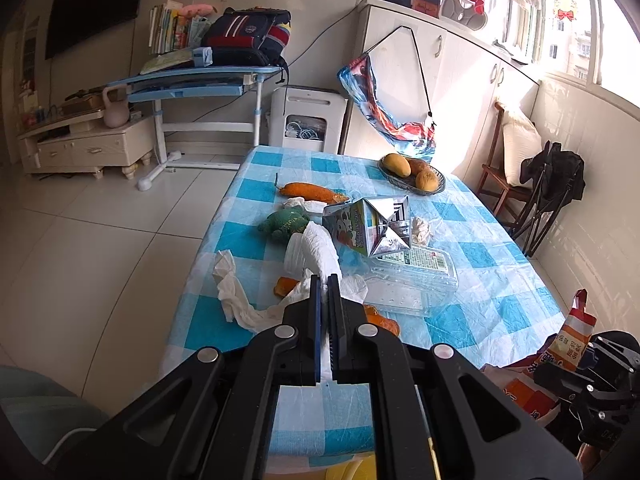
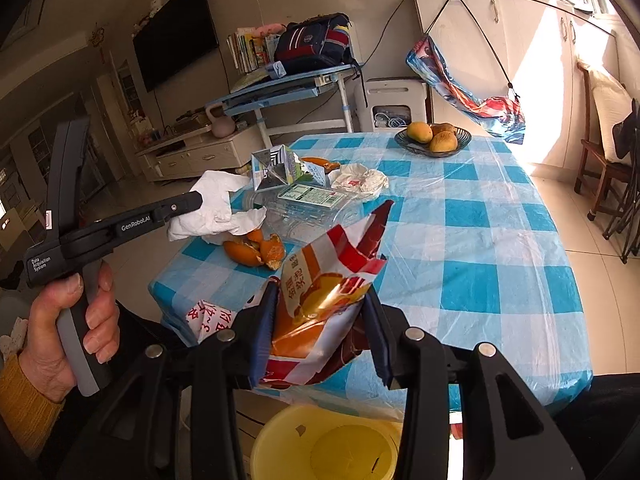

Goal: Collect trash
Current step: 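Drop the chip bag into the yellow bucket with the right tool while the left drops tissue there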

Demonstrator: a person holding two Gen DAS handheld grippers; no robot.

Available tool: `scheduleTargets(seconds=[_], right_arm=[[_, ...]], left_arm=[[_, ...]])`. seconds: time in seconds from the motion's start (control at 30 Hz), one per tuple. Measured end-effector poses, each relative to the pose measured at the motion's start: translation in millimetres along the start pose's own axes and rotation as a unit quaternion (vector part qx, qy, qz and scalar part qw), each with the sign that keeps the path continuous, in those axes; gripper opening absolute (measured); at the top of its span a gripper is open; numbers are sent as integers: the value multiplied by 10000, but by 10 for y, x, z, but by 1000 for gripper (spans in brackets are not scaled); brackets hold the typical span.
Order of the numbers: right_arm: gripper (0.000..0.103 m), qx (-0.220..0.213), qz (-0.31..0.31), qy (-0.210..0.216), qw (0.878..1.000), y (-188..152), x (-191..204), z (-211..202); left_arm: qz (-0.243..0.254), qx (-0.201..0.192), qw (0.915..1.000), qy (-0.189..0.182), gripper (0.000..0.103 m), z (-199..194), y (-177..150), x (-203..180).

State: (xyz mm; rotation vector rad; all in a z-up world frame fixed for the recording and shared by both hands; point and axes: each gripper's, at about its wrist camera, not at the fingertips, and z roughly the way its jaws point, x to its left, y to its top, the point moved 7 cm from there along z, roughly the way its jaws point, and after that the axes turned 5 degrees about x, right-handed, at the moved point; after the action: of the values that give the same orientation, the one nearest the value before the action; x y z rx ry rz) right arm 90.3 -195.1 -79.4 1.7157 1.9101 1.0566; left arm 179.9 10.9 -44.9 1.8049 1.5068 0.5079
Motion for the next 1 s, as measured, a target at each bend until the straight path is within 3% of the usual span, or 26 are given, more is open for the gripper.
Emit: scheduleTargets(seconds=[0.27,0.63,0.83,1.0], right_arm=[[42,632,-562,-88,9964,-447,180,74],[45,1772,-1005,-175,9789,-964,300,373],[57,2003,-963,-305,9745,-1075,252,382],[63,1562,-649,-347,9850,-929,179,205]], left_arm=[[-257,-122,9994,-178,4,-210,-95,48],[-493,-195,9978,-410,4,-535,-299,-4],[-487,-133,9973,-540,4,-648,-431,-122],[-357,-63,9974,-618,4,-722,-539,-274]])
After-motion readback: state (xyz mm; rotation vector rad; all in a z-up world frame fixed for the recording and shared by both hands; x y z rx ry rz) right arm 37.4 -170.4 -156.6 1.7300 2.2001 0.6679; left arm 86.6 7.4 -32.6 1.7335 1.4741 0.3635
